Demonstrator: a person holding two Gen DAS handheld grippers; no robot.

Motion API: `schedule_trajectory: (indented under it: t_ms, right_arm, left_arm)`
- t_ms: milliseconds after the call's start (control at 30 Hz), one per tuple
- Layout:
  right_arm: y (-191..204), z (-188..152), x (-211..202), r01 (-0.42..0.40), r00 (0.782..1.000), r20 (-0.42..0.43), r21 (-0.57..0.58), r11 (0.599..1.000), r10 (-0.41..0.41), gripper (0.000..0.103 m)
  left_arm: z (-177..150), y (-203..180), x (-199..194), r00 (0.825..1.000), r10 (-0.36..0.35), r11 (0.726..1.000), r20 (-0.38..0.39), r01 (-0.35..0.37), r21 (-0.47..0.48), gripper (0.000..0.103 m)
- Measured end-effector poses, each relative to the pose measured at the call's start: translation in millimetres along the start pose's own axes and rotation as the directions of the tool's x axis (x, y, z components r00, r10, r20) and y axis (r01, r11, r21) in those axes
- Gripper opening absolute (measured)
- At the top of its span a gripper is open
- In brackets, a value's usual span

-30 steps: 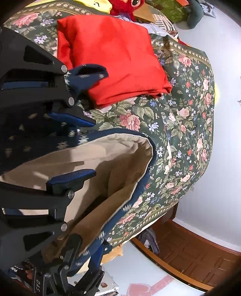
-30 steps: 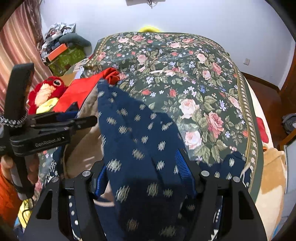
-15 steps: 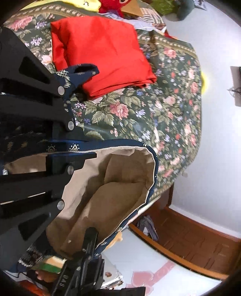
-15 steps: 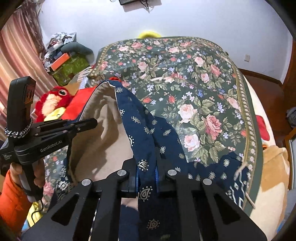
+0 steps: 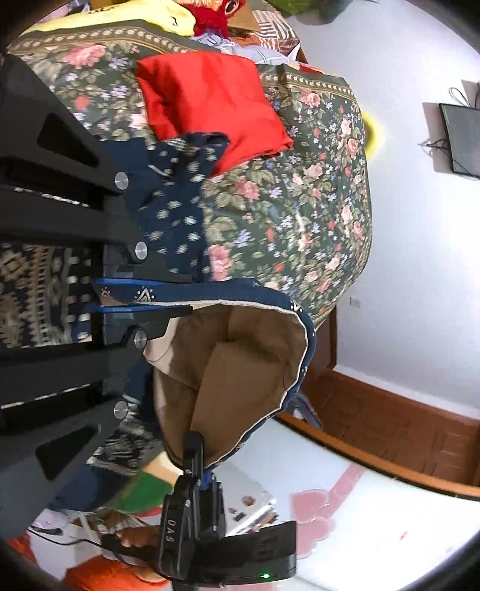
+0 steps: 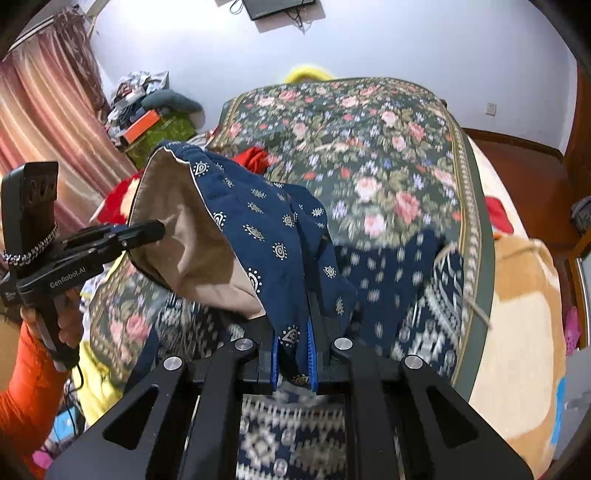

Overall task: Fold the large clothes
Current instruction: 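Fold the hood down onto the jacket body with both grippers, release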

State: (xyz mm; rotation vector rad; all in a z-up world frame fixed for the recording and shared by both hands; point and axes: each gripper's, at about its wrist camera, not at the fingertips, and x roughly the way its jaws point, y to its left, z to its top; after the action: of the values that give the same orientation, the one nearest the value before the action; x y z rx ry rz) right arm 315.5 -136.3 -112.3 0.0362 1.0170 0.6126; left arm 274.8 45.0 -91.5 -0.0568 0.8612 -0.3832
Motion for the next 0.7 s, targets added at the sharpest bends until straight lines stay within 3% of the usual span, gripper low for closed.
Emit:
schedule_trajectory:
  t_ms: [267, 533, 667, 700]
  right_arm:
    - [5.7, -48.7, 6.8, -0.022, 0.996, -0.085, 0.001, 1.000, 0.022, 0.011]
    - [-4.2, -77.7, 17.1, -0.016, 0.989, -0.144, 0.042, 0.999, 0.022, 0.015]
    - [-5.2, -85.2, 17.0, -0.001, 0.987, -0.159, 0.051, 0.999, 0.009, 0.017]
    - [-5.3, -86.6, 15.3, -0.007, 0.987, -0.160, 0.054, 0.999, 0.015, 0.020]
  left_arm:
    - [-59.3, -4.0, -0.5, 0.996, -0.007, 0.999, -0.093, 0.004, -0.032, 0.007]
    - [-119.6, 11.2, 15.3, 0.976, 0.037, 0.992, -0.213, -0.062, -0.114, 0.007]
    - [-138.5, 20.7, 16.9, 0.970, 0.039, 0.983, -0.238, -0.081, -0.168, 0.011]
    - [-141.4, 21.7, 15.8, 0.969, 0.041, 0.981, -0.244, -0.085, -0.173, 0.020]
